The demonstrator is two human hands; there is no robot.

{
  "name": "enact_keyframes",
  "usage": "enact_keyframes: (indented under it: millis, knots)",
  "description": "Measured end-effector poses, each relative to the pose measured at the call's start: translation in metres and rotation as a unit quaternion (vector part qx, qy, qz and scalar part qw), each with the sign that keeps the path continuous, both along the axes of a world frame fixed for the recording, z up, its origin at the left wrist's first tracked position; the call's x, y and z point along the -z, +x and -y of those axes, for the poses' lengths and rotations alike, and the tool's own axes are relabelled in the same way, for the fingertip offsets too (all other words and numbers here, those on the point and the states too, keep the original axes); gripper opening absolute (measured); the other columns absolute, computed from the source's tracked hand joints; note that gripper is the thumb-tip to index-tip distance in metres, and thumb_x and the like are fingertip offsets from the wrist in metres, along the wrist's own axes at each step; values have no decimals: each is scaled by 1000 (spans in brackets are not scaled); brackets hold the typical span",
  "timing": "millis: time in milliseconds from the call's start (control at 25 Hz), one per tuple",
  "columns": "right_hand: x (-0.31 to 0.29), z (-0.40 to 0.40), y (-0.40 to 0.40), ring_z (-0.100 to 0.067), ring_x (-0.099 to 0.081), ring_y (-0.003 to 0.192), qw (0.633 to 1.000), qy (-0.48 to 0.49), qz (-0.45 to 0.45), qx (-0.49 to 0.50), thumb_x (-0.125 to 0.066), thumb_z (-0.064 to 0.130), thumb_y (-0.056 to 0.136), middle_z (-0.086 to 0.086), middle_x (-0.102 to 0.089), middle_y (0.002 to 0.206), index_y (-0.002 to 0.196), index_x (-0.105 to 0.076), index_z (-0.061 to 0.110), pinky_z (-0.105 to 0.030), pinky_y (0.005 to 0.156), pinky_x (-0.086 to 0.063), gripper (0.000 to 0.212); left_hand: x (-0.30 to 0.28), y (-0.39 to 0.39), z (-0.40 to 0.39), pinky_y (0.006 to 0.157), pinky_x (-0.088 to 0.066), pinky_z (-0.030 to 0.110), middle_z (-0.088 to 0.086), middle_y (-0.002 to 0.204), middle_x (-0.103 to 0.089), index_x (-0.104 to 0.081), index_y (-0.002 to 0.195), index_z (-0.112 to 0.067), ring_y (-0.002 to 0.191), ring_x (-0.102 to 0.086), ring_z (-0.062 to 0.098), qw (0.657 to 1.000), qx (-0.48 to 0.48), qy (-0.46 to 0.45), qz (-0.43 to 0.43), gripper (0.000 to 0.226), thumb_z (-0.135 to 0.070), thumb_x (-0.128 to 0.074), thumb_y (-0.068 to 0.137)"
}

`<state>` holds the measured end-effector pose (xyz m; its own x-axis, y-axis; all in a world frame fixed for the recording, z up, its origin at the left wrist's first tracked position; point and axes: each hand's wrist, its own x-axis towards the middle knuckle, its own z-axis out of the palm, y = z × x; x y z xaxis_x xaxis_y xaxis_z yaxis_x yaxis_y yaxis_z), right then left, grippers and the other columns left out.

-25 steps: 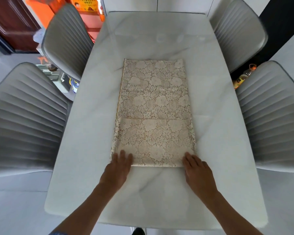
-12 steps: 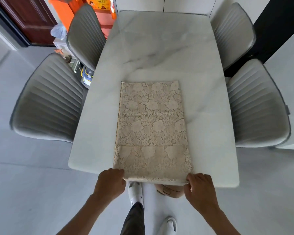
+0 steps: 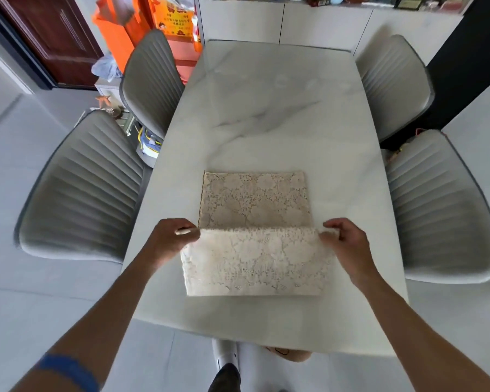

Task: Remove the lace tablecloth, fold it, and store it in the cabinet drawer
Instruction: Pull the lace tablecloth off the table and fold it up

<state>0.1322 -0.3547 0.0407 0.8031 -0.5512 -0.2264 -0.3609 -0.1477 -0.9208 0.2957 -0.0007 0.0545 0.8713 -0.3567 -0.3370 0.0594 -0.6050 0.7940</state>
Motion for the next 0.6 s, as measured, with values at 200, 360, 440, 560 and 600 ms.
enact_keyframes:
  millis: [200,360,440,560,600]
  knots:
    - [76,15,44,-12,-64,81,973,122,-181,80,-73,15,80,2,-69,100,115,-61,23,-27,59,-46,38,81,26,15,65,-48,28,4,86,-69,-63,103,-18,72,-61,17,957,-191,-44,-212,26,-20,-77,81]
    - [106,10,25,-17,-68,91,968,116,-209,74,-67,4,78,1,-71,103,117,-62,20,-31,70,-51,42,116,-19,-4,64,-48,30,1,86,-73,-66,93,-17,75,-67,18,944,-226,13,-239,22,-11,-77,75]
    - [104,8,30,-18,-66,96,971,68,-224,53,-65,6,80,1,-69,103,115,-60,23,-36,78,-54,39,115,-37,-4,59,-46,27,-1,84,-72,-67,89,-18,76,-67,17,946,-217,56,-234,15,-13,-73,77]
    - [99,3,30,-22,-64,91,965,-17,-262,8,-62,14,83,4,-66,98,113,-55,23,-38,80,-50,32,115,-59,-7,62,-46,27,-2,84,-73,-69,85,-15,80,-67,18,958,-170,84,-213,4,-17,-69,82]
    - [99,1,23,-23,-62,87,956,-56,-286,-14,-61,17,84,3,-65,95,112,-53,23,-35,76,-47,29,116,-65,-10,65,-47,28,-1,84,-73,-69,83,-15,81,-66,19,965,-156,95,-190,6,-21,-68,85]
